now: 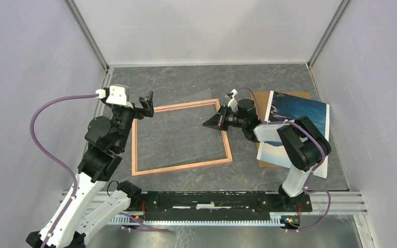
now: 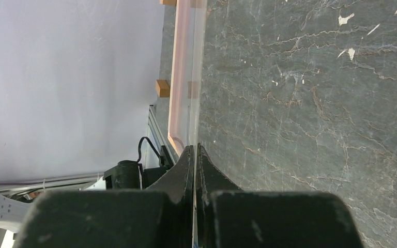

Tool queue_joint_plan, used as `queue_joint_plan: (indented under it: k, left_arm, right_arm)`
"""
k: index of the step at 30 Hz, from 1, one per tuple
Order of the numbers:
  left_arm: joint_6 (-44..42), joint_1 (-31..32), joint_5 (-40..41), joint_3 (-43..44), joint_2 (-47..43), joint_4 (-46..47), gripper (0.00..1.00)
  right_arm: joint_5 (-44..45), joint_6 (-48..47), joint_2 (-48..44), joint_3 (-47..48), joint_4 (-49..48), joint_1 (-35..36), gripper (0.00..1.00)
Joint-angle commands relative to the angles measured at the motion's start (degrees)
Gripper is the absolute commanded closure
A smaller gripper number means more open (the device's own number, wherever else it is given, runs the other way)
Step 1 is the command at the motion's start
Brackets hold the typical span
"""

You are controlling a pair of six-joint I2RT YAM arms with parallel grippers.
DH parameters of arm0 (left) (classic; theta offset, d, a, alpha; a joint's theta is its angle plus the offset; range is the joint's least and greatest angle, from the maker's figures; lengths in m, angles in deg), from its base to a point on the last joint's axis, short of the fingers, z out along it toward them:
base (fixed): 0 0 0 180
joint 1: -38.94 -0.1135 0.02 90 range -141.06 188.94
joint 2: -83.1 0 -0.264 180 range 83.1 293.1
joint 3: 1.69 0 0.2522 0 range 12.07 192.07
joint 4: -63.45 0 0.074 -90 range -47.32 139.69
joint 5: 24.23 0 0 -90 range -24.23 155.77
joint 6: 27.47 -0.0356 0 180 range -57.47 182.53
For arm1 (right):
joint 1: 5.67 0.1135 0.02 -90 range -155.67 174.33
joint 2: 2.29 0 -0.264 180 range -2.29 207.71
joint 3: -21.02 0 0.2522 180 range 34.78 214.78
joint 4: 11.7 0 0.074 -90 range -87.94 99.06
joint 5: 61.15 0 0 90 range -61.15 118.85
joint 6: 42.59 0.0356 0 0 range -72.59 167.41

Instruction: Put the photo into the frame

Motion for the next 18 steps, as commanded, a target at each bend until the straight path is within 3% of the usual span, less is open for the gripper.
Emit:
queue_joint_plan:
  k: [1, 18]
  left_arm:
    - [-0.01, -0.46, -0.6, -0.11, -0.13, 2.43, 0.0]
    - [0.24, -0.65, -1.05, -0.13, 0.17, 2.54, 0.0]
  right_arm:
    - [-1.92, -1.75, -1.2, 0.0, -1.61, -0.21, 1.0]
    - [-2.94, -4.57, -1.06, 0.33, 0.89, -1.62, 1.0]
